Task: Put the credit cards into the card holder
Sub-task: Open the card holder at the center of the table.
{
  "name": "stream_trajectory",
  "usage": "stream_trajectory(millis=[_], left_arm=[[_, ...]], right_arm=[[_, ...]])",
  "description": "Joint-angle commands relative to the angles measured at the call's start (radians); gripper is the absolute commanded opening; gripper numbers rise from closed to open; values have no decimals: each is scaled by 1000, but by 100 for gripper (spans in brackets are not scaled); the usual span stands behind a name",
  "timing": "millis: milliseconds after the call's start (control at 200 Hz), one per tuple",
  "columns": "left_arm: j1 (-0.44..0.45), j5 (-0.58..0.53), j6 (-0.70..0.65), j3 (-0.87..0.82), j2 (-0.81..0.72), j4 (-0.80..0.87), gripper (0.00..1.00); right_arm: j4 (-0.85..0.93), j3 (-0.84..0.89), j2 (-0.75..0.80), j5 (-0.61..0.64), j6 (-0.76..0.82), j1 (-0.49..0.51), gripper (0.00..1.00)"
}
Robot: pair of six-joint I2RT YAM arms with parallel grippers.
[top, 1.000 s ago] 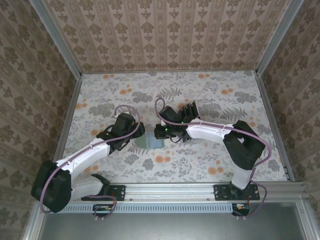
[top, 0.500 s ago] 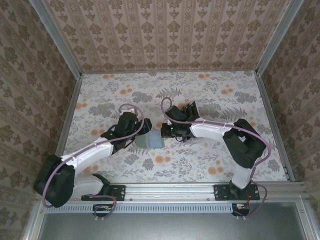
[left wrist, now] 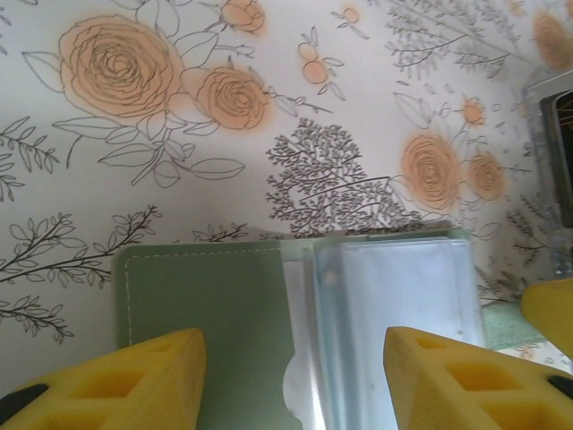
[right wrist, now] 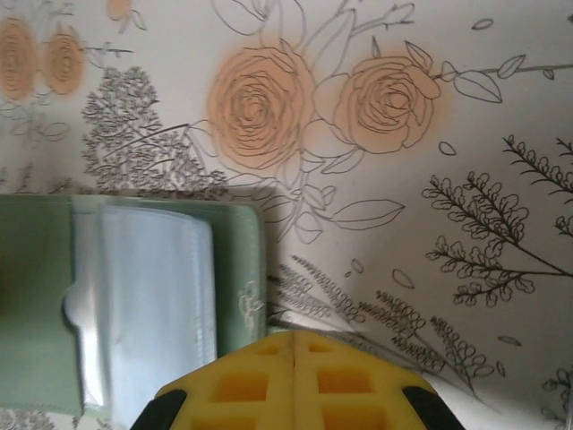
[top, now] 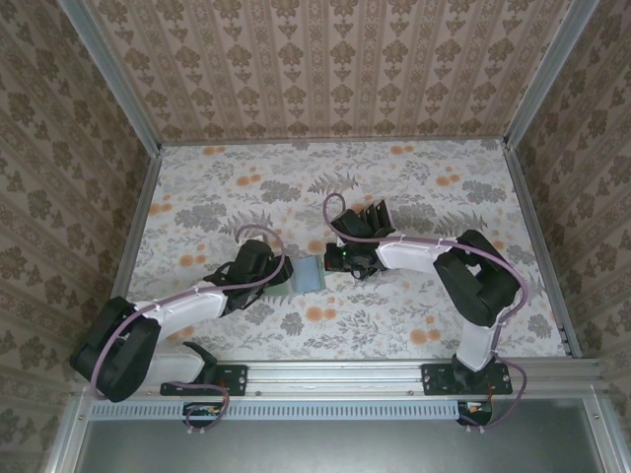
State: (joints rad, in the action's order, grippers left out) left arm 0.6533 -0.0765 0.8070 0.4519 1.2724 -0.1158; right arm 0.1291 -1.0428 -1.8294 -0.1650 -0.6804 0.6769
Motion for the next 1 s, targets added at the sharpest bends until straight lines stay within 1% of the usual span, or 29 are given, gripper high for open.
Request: stream_trajectory(millis=[0, 230, 385, 495, 620, 695, 790, 885, 990], left_arm=[[2, -28, -30, -10, 32, -41, 56], [-13, -37, -89, 9, 78, -55, 55], [-48, -9, -131, 38, 83, -49, 55], [-64, 7, -162, 65, 50, -21, 57], [-81, 30, -175, 75, -14, -4, 63], [-88, 40, -171, 77, -60, 19, 64], [-90, 42, -164, 79, -120, 59, 65], [-91, 40, -154, 77, -165, 98, 62], [-90, 47, -151, 73, -183, 128, 52]], right_arm=[[-43, 25, -35, 3, 13, -8, 5], [-47, 33, -5, -19, 13, -10, 5], [-25, 21, 50, -53, 16, -4, 7], [19, -8, 83, -65, 27, 13, 11], [71, -55, 90, -68, 43, 41, 21], [84, -82, 76, -73, 45, 56, 23], [97, -120, 48, -80, 48, 70, 24], [107, -155, 8, -83, 51, 77, 24], [114, -178, -34, -82, 53, 77, 24]])
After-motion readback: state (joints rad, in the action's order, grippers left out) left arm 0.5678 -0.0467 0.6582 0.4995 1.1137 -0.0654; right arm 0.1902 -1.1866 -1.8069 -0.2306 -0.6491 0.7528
